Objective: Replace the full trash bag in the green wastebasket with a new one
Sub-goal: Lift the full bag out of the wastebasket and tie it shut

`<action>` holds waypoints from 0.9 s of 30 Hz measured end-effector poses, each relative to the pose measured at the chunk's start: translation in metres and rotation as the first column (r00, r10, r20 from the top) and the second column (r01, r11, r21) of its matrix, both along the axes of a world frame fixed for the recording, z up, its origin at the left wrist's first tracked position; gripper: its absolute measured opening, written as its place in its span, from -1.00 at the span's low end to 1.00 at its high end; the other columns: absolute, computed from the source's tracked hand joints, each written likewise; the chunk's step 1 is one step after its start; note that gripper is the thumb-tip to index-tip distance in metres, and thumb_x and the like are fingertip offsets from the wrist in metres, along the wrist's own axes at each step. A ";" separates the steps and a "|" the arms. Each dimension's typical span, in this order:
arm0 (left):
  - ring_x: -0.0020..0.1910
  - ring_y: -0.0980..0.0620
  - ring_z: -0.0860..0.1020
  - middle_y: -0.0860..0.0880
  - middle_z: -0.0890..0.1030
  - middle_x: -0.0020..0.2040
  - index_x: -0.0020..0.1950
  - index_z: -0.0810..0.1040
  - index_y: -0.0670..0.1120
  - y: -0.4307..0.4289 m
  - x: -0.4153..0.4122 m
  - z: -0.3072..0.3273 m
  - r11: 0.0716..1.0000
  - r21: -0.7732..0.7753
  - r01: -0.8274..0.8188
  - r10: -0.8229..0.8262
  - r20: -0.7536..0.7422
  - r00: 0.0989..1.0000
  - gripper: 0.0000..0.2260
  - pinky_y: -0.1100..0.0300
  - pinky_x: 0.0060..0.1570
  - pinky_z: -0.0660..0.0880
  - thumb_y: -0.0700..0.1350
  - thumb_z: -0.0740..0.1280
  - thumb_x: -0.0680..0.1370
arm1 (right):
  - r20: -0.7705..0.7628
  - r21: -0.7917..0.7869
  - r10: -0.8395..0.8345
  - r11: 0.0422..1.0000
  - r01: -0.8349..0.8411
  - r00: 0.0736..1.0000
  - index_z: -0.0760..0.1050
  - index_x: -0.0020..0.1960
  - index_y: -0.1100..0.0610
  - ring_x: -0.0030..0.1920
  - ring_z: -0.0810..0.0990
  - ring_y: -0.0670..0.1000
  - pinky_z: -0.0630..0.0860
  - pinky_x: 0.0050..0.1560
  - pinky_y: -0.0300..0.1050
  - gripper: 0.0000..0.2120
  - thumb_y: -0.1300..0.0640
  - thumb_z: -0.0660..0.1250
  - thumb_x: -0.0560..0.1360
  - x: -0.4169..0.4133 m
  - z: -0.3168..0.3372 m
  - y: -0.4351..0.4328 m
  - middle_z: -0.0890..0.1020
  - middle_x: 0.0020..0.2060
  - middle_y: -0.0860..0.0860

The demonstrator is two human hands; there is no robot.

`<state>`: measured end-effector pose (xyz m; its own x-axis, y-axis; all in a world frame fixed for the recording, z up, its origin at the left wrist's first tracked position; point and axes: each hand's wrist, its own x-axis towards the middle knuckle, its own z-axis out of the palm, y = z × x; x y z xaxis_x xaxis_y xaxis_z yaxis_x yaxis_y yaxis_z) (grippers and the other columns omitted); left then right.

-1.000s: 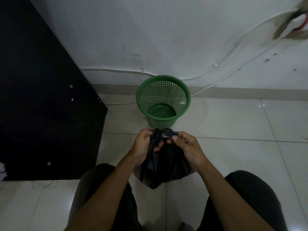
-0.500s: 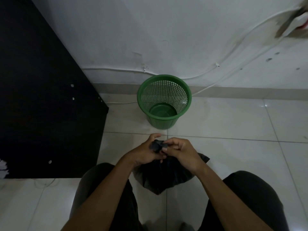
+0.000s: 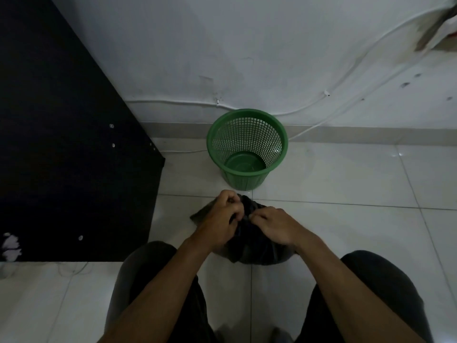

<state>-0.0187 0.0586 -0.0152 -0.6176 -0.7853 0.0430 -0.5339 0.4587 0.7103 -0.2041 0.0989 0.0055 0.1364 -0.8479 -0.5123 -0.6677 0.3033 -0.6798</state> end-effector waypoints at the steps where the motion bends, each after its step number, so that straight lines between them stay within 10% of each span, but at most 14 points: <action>1: 0.02 0.04 0.46 -0.10 0.41 0.12 -0.18 0.51 -0.19 0.000 -0.001 -0.001 1.000 -0.020 0.013 -0.012 0.029 0.999 -0.89 0.29 0.05 0.40 -0.38 0.26 0.42 | 0.088 0.063 -0.064 0.996 0.058 0.994 0.57 -0.19 0.10 -0.11 0.54 -0.03 0.39 -0.11 -0.18 -0.69 -0.02 0.18 0.58 -0.001 0.001 -0.001 0.63 -0.16 0.00; 6: 0.33 0.00 0.42 -0.09 0.39 0.43 0.06 0.70 -0.03 0.001 0.001 -0.004 0.998 -0.061 0.030 -0.022 0.124 0.992 -0.77 0.16 0.29 0.37 -0.09 0.31 0.48 | 0.541 0.277 -0.490 0.871 0.406 0.683 0.62 -0.15 0.19 -0.12 0.57 0.02 0.46 -0.09 -0.17 -0.81 0.20 0.25 0.53 0.000 -0.004 -0.006 0.64 -0.18 0.08; 10: 0.36 0.08 0.36 0.12 0.34 0.43 -0.01 0.68 0.10 0.006 0.001 0.001 0.994 0.103 -0.033 0.009 0.225 0.974 -0.73 0.00 0.33 0.28 0.22 0.38 0.43 | 0.439 0.176 -0.479 0.875 0.451 0.760 0.62 -0.19 0.01 -0.06 0.61 0.02 0.49 0.11 0.01 -0.84 0.08 0.26 0.42 -0.002 -0.010 -0.004 0.68 -0.12 0.04; 17: 0.29 0.13 0.30 0.16 0.37 0.24 -0.12 0.66 0.00 0.007 -0.005 0.007 0.977 0.153 -0.151 0.130 0.139 0.982 -0.86 0.31 0.21 0.16 0.05 0.46 0.46 | 0.312 0.099 -0.547 0.832 0.546 0.777 0.59 -0.17 -0.03 -0.15 0.65 0.00 0.55 -0.02 -0.06 -0.88 0.16 0.33 0.45 -0.003 -0.011 -0.001 0.70 -0.21 -0.02; 24: 0.32 0.05 0.24 0.15 0.35 0.23 -0.17 0.66 0.07 0.007 -0.002 0.015 0.996 0.069 -0.061 0.043 0.228 0.973 -0.78 0.12 0.28 0.18 0.20 0.39 0.42 | 0.569 0.544 -0.789 0.571 0.615 0.229 0.56 0.07 0.28 -0.08 0.64 0.18 0.62 -0.05 0.02 -0.75 0.47 0.38 0.43 -0.003 -0.007 0.001 0.67 -0.02 0.29; 27: 0.29 0.03 0.24 0.11 0.38 0.21 -0.17 0.69 0.04 0.008 -0.001 0.016 1.000 0.031 -0.004 -0.003 0.232 0.973 -0.73 0.07 0.25 0.20 0.22 0.38 0.39 | 0.513 0.612 -0.847 0.475 0.632 0.140 0.51 0.11 0.27 -0.07 0.63 0.18 0.62 -0.07 0.02 -0.64 0.58 0.30 0.39 -0.004 -0.013 0.001 0.65 0.02 0.26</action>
